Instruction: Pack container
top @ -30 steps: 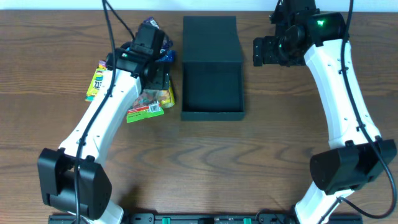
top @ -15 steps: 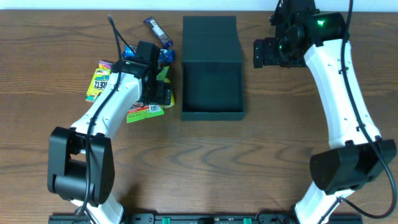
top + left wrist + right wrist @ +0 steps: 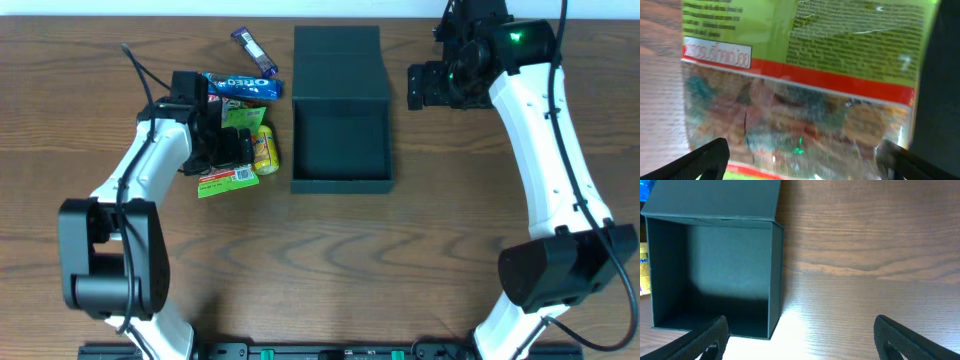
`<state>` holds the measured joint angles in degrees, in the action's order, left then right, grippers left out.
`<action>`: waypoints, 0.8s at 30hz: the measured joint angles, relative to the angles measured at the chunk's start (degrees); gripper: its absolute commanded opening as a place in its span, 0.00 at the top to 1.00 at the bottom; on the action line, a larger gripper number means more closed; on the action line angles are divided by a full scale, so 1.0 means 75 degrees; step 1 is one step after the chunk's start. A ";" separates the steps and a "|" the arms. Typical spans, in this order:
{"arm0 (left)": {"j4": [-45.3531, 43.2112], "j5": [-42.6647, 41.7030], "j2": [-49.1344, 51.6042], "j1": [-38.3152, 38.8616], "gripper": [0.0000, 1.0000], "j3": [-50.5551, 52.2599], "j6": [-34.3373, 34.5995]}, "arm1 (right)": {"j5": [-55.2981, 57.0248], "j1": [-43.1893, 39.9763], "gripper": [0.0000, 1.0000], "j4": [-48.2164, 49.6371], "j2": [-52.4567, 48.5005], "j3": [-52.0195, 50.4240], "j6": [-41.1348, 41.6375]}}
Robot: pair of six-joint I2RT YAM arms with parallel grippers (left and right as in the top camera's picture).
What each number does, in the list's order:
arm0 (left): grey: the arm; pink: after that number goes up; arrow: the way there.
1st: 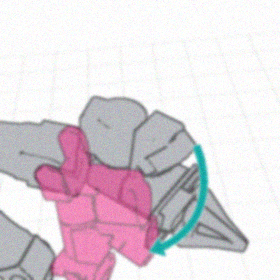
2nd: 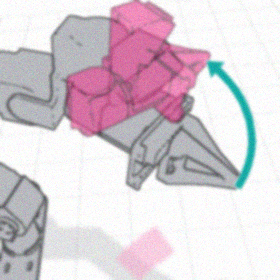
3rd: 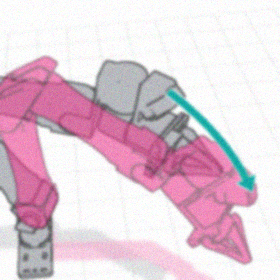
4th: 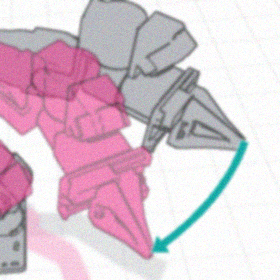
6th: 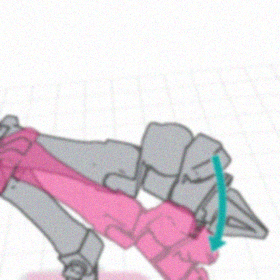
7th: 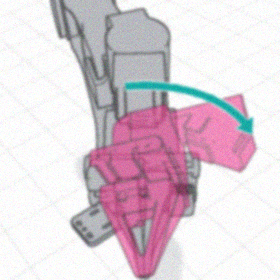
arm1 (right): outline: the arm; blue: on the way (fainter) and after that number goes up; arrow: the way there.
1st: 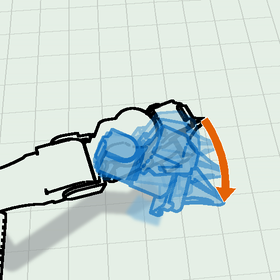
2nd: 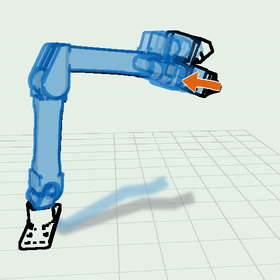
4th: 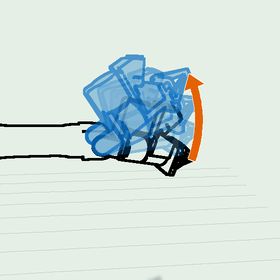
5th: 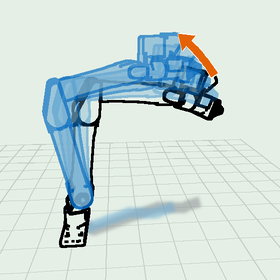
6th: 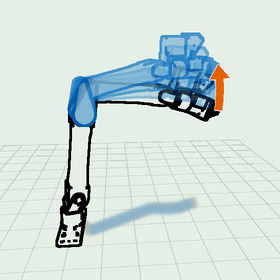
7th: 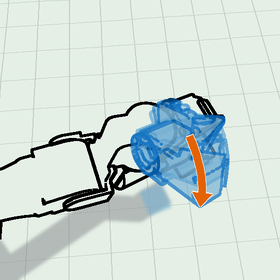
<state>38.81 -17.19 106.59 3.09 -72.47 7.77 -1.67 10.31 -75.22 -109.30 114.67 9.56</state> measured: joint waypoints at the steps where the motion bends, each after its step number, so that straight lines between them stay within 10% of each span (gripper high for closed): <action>1: -0.0052 -0.0073 0.0154 0.0000 0.05 0.0000 0.0012 | -0.0003 0.0000 0.07 -0.0003 0.0000 0.0000 0.0000; 6: -0.0221 -0.0146 0.0533 -0.0006 0.00 -0.0038 0.0140 | -0.0003 0.0000 0.08 -0.0067 0.0000 0.0000 0.0000; 12: -0.0268 -0.0204 0.0781 -0.0099 0.51 -0.0175 0.0245 | -0.0003 0.0000 0.07 -0.0076 0.0000 0.0000 0.0000; 24: 0.0743 -0.0105 0.1020 -0.0082 0.94 -0.0764 0.0356 | -0.0003 0.0000 0.08 -0.0079 0.0000 0.0000 0.0000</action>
<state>44.38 -17.98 114.24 2.48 -78.19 10.44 -1.69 10.31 -75.81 -109.30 114.67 9.56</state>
